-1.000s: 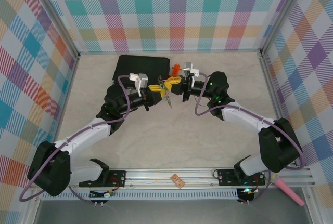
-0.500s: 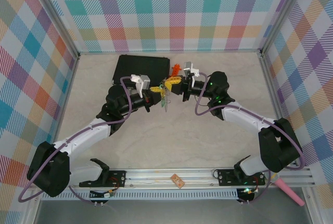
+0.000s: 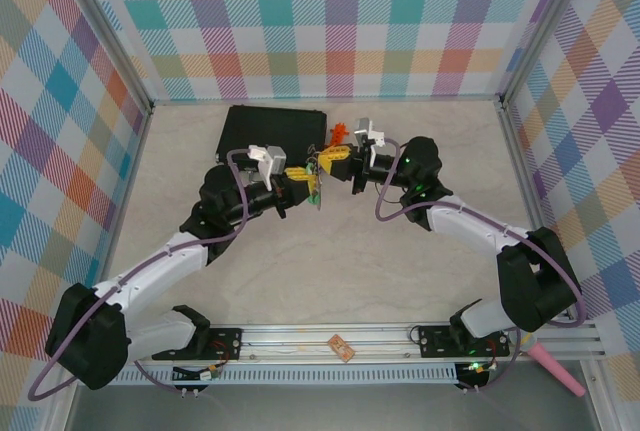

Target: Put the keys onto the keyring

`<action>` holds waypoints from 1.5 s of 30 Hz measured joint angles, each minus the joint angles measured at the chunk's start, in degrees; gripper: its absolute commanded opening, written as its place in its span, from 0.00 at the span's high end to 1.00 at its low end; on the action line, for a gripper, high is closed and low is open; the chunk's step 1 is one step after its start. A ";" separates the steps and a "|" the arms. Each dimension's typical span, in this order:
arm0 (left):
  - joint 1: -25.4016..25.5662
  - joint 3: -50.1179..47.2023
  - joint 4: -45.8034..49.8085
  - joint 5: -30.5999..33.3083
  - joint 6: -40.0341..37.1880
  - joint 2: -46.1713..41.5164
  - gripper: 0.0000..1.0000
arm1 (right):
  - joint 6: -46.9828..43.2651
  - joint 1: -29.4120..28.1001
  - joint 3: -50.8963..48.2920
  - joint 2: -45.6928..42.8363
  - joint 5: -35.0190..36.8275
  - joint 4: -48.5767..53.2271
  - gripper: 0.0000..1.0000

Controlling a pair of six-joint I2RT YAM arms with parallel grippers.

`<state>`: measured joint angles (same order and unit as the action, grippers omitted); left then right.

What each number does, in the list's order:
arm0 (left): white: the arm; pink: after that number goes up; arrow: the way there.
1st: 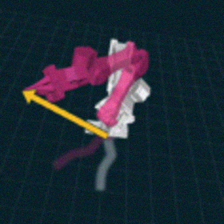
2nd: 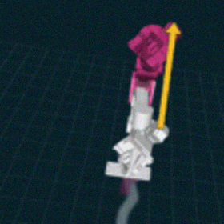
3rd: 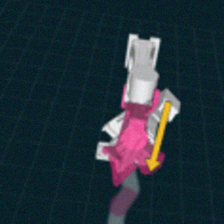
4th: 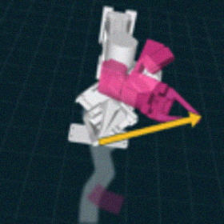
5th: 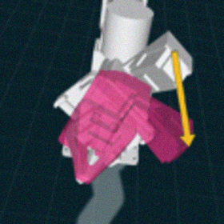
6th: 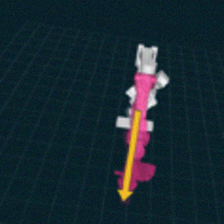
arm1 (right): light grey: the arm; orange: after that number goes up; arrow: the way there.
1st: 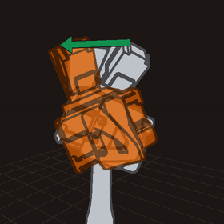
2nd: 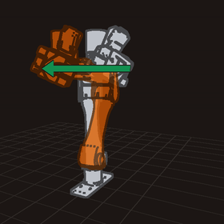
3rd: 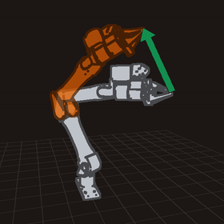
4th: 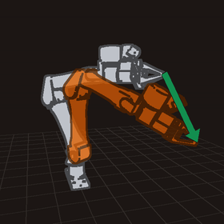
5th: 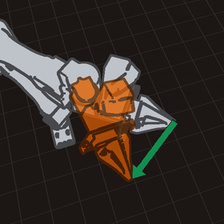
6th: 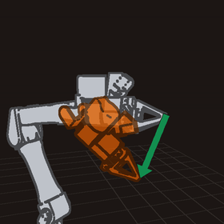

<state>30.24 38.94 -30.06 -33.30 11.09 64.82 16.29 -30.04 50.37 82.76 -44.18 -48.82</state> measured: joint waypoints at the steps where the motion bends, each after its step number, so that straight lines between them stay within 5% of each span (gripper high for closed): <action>1: -0.09 0.00 0.00 0.20 0.24 -0.44 0.72 | 0.00 0.11 0.00 0.00 0.00 0.00 1.00; 5: -0.66 0.00 -0.02 0.61 1.33 -1.38 0.62 | 0.00 0.15 0.00 0.00 -0.04 -0.02 1.00; 18: -2.73 5.33 -2.29 -1.18 4.85 2.01 0.63 | 0.79 0.31 0.00 0.00 -2.56 -0.22 1.00; 31: -3.45 6.14 -8.04 -8.26 9.07 6.34 0.81 | 1.77 0.63 0.00 0.02 -4.92 -0.46 1.00; 37: -3.56 6.14 -10.23 -10.27 9.33 6.62 0.99 | 2.84 0.87 0.24 0.04 -5.92 -0.85 1.00; 45: -3.78 6.14 -11.08 -10.88 9.18 6.71 1.00 | 3.26 0.90 0.55 0.09 -6.27 -1.09 1.00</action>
<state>26.46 45.08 -41.15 -44.18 20.27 71.53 19.55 -29.15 50.92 82.85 -50.46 -49.91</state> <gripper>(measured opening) 0.050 0.048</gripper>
